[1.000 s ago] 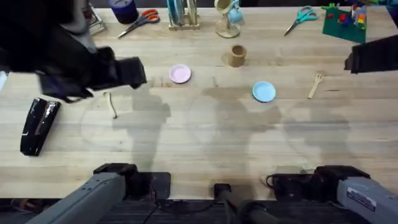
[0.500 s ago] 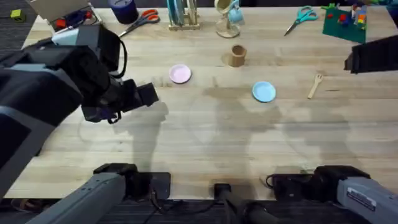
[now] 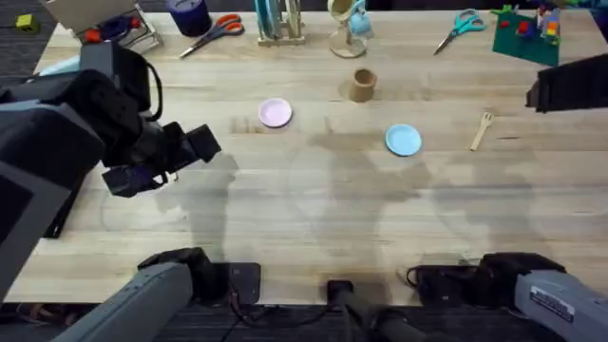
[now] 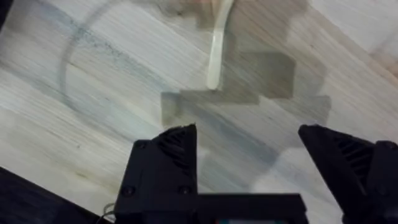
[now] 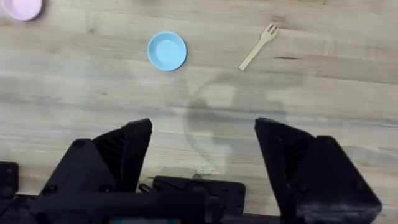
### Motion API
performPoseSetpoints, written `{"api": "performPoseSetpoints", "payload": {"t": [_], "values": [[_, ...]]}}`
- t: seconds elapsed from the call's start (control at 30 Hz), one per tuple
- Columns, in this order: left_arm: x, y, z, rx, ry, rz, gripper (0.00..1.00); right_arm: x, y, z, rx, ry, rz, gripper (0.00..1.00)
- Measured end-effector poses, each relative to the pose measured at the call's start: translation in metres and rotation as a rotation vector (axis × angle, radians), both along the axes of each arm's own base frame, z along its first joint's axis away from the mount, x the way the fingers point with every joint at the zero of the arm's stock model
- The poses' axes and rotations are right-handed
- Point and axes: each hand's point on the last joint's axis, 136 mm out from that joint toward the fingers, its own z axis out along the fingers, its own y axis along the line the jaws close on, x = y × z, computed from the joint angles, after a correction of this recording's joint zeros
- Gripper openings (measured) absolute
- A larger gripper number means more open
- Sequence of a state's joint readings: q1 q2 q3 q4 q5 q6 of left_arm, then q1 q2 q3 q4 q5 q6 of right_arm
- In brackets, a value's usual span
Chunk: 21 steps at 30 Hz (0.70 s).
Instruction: Pick up a utensil and set it on the pink plate, then put the other utensil in the container.
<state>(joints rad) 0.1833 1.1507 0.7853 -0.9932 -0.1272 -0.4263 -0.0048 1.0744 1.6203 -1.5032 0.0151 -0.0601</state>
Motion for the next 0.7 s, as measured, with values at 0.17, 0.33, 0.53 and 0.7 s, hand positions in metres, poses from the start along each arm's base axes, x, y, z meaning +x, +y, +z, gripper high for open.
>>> {"api": "performPoseSetpoints", "payload": {"t": [0.17,0.33,0.53,0.7], "values": [[0.007,0.009,0.002,0.011,-0.039,0.023,0.994,0.0,0.0,0.0,0.0,0.0,0.0,0.994],[0.02,0.015,0.006,0.029,-0.091,0.011,0.992,0.0,0.0,0.0,0.0,0.0,0.0,0.995],[0.023,0.022,-0.007,0.017,-0.051,0.009,0.993,0.0,0.0,0.0,0.0,0.001,0.0,0.995],[0.031,0.028,-0.033,-0.009,0.01,0.008,0.993,0.0,0.0,0.0,0.0,0.001,0.0,0.996]]}}
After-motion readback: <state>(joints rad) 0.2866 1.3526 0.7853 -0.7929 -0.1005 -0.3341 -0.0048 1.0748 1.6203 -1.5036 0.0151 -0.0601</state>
